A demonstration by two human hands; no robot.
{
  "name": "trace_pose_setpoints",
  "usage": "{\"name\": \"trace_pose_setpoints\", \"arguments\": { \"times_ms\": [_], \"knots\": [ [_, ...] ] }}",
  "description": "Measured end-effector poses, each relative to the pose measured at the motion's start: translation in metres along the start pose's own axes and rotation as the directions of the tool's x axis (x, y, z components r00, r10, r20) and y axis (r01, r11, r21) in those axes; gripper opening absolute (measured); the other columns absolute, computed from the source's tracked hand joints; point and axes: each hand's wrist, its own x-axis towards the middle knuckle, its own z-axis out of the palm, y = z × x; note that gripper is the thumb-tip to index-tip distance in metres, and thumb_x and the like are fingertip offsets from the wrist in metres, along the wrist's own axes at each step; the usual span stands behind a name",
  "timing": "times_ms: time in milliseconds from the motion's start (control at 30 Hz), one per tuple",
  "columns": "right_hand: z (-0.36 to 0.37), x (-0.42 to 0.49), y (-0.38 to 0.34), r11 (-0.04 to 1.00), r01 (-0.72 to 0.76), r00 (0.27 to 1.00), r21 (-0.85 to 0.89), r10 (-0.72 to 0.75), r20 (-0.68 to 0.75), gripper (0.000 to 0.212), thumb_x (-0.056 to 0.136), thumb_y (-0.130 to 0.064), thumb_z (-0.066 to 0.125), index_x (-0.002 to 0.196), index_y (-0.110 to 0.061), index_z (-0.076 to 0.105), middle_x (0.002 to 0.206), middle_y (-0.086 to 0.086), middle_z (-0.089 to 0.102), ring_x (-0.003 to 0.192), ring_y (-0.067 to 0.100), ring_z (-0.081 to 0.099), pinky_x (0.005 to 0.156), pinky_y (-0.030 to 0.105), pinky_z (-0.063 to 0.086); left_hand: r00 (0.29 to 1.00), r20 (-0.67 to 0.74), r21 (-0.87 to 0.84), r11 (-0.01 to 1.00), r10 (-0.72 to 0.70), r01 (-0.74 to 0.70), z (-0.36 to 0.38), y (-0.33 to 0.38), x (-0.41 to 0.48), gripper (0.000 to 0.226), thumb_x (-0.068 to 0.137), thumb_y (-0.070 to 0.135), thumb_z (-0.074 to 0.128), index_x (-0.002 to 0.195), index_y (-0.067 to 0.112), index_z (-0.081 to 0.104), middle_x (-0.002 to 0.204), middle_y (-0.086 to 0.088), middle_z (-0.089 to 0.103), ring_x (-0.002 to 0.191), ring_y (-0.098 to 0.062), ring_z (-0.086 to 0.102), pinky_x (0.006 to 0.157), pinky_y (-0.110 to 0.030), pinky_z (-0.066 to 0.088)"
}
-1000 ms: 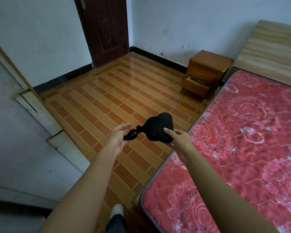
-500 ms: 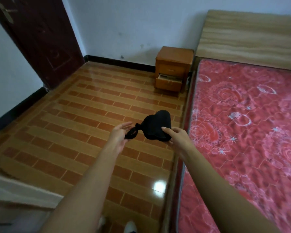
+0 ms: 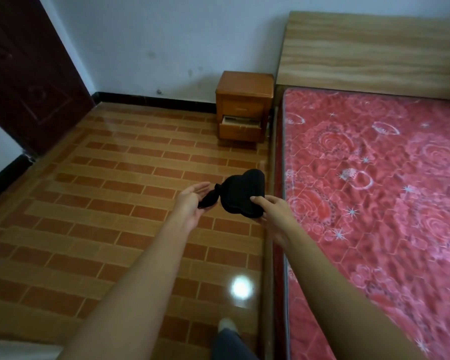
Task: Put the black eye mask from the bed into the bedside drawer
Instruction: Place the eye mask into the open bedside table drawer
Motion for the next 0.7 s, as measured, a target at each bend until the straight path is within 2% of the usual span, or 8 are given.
{"name": "trace_pose_setpoints", "arguments": {
  "times_ms": [133, 233, 433, 567, 700],
  "knots": [
    [0.004, 0.047, -0.014, 1.0, -0.009, 1.0, 0.018, 0.009, -0.009, 0.031, 0.082, -0.016, 0.065, 0.106, 0.003, 0.059, 0.098, 0.012, 0.066, 0.086, 0.022, 0.067, 0.057, 0.022, 0.058, 1.0, 0.005, 0.035, 0.999, 0.005, -0.005, 0.003, 0.021, 0.049, 0.04, 0.087, -0.016, 0.024, 0.101, 0.002, 0.057, 0.112, -0.019, 0.053, 0.093, -0.026, 0.06, 0.069, -0.035, 0.052],
    [0.007, 0.095, -0.036, 1.0, -0.003, 1.0, 0.021, 0.003, 0.005, 0.025, 0.081, -0.017, 0.066, 0.1, 0.0, 0.062, 0.098, 0.012, 0.067, 0.086, 0.023, 0.067, 0.052, 0.02, 0.055, 1.0, -0.003, 0.053, 0.999, 0.012, -0.012, 0.014, 0.042, 0.093, 0.039, 0.087, -0.016, 0.025, 0.101, 0.003, 0.058, 0.109, -0.017, 0.054, 0.088, -0.023, 0.061, 0.066, -0.033, 0.051],
    [0.002, 0.218, -0.1, 0.999, 0.012, 1.0, -0.032, -0.012, 0.003, 0.01, 0.082, -0.019, 0.067, 0.082, -0.01, 0.065, 0.091, 0.007, 0.068, 0.084, 0.02, 0.067, 0.053, 0.019, 0.055, 1.0, 0.012, 0.115, 0.993, 0.012, -0.013, 0.073, 0.093, 0.204, 0.038, 0.088, -0.016, 0.026, 0.108, 0.0, 0.054, 0.117, -0.02, 0.051, 0.087, -0.025, 0.06, 0.073, -0.036, 0.051],
    [-0.011, 0.292, -0.143, 0.995, 0.017, 1.0, -0.098, -0.019, -0.019, 0.007, 0.082, -0.018, 0.067, 0.083, -0.011, 0.066, 0.089, 0.008, 0.068, 0.083, 0.021, 0.066, 0.063, 0.026, 0.055, 1.0, 0.029, 0.12, 0.993, 0.004, -0.007, 0.122, 0.126, 0.273, 0.039, 0.088, -0.016, 0.025, 0.105, 0.002, 0.055, 0.114, -0.018, 0.053, 0.088, -0.024, 0.06, 0.079, -0.039, 0.049],
    [-0.015, 0.354, -0.18, 0.996, -0.004, 1.0, -0.088, 0.002, -0.022, 0.01, 0.081, -0.016, 0.068, 0.086, -0.008, 0.066, 0.089, 0.009, 0.068, 0.082, 0.021, 0.066, 0.061, 0.026, 0.054, 1.0, 0.016, 0.099, 0.995, -0.015, 0.013, 0.153, 0.15, 0.328, 0.04, 0.088, -0.016, 0.025, 0.109, 0.001, 0.054, 0.117, -0.019, 0.054, 0.098, -0.03, 0.058, 0.079, -0.038, 0.049]
  ]
}}
